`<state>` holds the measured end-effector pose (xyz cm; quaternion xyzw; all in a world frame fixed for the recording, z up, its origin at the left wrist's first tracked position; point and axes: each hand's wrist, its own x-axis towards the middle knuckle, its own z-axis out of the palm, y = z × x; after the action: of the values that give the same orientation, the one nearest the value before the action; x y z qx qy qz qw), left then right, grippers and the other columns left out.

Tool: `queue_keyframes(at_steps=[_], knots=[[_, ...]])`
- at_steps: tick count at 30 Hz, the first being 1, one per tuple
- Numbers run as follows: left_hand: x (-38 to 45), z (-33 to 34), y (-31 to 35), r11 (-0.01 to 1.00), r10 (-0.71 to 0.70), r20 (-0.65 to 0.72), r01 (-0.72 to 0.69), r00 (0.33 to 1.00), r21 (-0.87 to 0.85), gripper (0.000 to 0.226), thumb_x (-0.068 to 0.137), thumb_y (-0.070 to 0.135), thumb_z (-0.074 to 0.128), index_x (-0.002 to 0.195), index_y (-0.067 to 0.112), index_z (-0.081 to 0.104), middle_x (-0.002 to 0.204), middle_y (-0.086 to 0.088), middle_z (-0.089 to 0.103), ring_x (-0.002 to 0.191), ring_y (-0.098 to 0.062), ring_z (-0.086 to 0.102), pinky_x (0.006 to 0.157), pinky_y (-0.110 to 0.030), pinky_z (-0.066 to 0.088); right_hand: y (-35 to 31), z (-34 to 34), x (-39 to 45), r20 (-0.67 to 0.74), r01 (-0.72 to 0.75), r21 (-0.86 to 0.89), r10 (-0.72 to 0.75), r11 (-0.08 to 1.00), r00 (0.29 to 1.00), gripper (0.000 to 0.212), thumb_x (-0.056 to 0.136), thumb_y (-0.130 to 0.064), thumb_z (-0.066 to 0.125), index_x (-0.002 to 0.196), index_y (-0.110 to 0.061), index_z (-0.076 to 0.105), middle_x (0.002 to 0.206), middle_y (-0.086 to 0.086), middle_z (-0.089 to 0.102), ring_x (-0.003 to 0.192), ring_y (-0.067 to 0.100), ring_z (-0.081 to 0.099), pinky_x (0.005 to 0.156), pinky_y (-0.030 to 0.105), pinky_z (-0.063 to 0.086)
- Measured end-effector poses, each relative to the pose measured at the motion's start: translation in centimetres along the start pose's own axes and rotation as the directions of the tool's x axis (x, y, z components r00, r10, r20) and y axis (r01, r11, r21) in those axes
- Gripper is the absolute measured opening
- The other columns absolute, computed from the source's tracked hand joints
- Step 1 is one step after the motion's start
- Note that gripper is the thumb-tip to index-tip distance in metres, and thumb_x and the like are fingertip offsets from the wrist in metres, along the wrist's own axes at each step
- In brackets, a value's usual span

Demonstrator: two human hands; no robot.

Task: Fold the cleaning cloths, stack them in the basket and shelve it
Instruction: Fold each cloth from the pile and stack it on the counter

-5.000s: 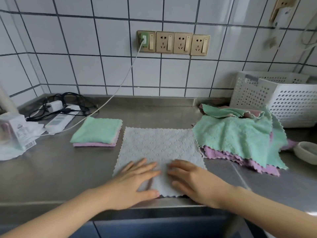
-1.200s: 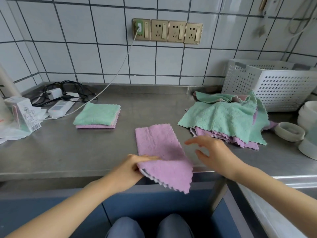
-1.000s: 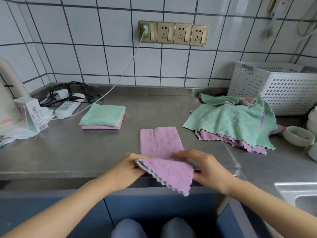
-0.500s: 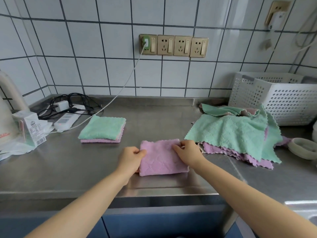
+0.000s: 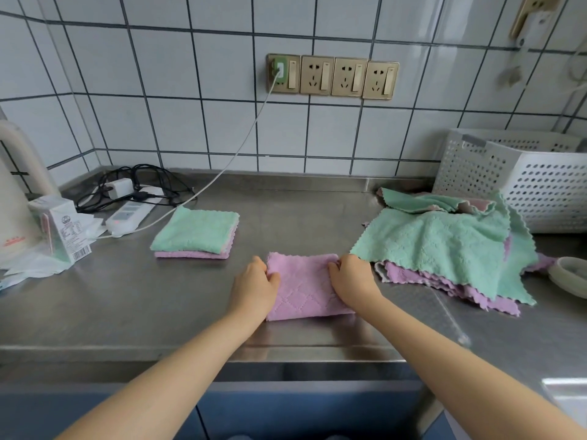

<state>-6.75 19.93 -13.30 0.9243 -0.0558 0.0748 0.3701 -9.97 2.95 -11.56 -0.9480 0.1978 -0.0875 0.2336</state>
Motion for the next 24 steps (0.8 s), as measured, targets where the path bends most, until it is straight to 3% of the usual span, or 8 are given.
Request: queue_keyframes(at_steps=[4,8,10,12,15,18,21,24], knots=[[-0.9,-0.9,-0.1,0.940,0.256,-0.077,-0.230,0.964,0.251,0.021,0.085,0.017,0.058,0.105,0.016,0.053,0.100,-0.006,0.051,0.080,-0.032,0.059,0.067,-0.041,0.050,-1.1,-1.0,-0.5,-0.078,0.075,-0.217,-0.093,0.973,0.993,0.010,0.093,-0.014,0.039,0.101,-0.009,0.038,0.105,0.016,0.057,0.095,0.038,0.061,0.063,0.034,0.036],[-1.5,-0.3,-0.8,0.814,0.540,-0.014,-0.518,0.841,0.263,0.031,0.083,0.029,0.052,0.102,0.015,0.071,0.108,-0.006,0.060,0.095,-0.030,0.061,0.082,-0.039,0.052,-0.5,0.5,-1.3,-0.082,0.380,-0.427,-0.453,0.821,0.888,0.023,0.089,-0.023,0.044,0.106,-0.013,0.057,0.108,0.011,0.054,0.093,0.036,0.058,0.064,0.037,0.043],[-2.0,-0.1,-0.7,0.816,0.485,0.167,-0.513,0.858,0.265,0.059,0.085,0.044,0.027,0.121,0.015,0.063,0.138,-0.008,0.050,0.128,-0.027,0.045,0.105,-0.037,0.039,0.4,1.4,-1.2,-0.037,0.419,-0.405,-0.472,0.813,0.881,0.046,0.088,-0.037,0.028,0.106,-0.017,0.064,0.110,0.010,0.059,0.097,0.036,0.058,0.074,0.041,0.047],[-2.2,-0.2,-1.1,0.854,0.346,0.285,-0.426,0.894,0.298,0.059,0.092,0.043,0.020,0.141,0.018,0.043,0.156,-0.006,0.023,0.144,-0.022,0.020,0.115,-0.036,0.023,1.2,1.5,-1.2,0.027,0.373,-0.389,-0.395,0.842,0.918,0.072,0.081,-0.048,0.005,0.127,-0.022,0.054,0.126,0.007,0.054,0.117,0.034,0.048,0.092,0.043,0.042],[-2.2,-0.7,-1.3,0.891,0.194,0.326,-0.305,0.925,0.337,0.051,0.100,0.035,0.027,0.150,0.023,0.022,0.160,-0.009,0.009,0.147,-0.024,0.007,0.117,-0.042,0.011,2.7,1.2,-1.4,0.079,0.321,-0.397,-0.317,0.860,0.945,0.084,0.075,-0.056,-0.008,0.145,-0.027,0.027,0.147,0.002,0.037,0.135,0.032,0.030,0.109,0.048,0.027],[-2.5,-1.1,-0.5,0.910,0.147,0.335,-0.260,0.931,0.324,0.052,0.099,0.031,0.032,0.150,0.021,0.023,0.156,-0.012,0.023,0.145,-0.026,0.016,0.117,-0.043,0.013,3.4,1.3,-1.7,0.107,0.304,-0.356,-0.285,0.884,0.953,0.085,0.074,-0.059,-0.011,0.148,-0.031,0.017,0.153,-0.002,0.028,0.137,0.033,0.027,0.112,0.050,0.023],[-2.4,-1.2,0.5,0.994,0.110,0.212,-0.110,0.971,-0.010,0.051,0.091,0.018,0.049,0.141,0.019,0.042,0.137,-0.009,0.052,0.120,-0.028,0.051,0.098,-0.032,0.040,3.2,1.4,-1.8,0.103,0.291,-0.337,-0.272,0.895,0.957,0.087,0.072,-0.059,-0.013,0.149,-0.031,0.015,0.154,-0.003,0.026,0.139,0.033,0.024,0.113,0.050,0.021],[-2.0,-1.6,1.3,0.836,-0.064,0.157,0.139,0.986,-0.531,0.056,0.081,0.007,0.059,0.133,0.023,0.045,0.125,0.001,0.059,0.106,-0.018,0.059,0.087,-0.029,0.047,3.3,1.6,-1.8,0.096,0.286,-0.343,-0.269,0.895,0.958,0.085,0.074,-0.058,-0.013,0.149,-0.030,0.014,0.154,-0.002,0.026,0.138,0.035,0.024,0.113,0.049,0.020]])
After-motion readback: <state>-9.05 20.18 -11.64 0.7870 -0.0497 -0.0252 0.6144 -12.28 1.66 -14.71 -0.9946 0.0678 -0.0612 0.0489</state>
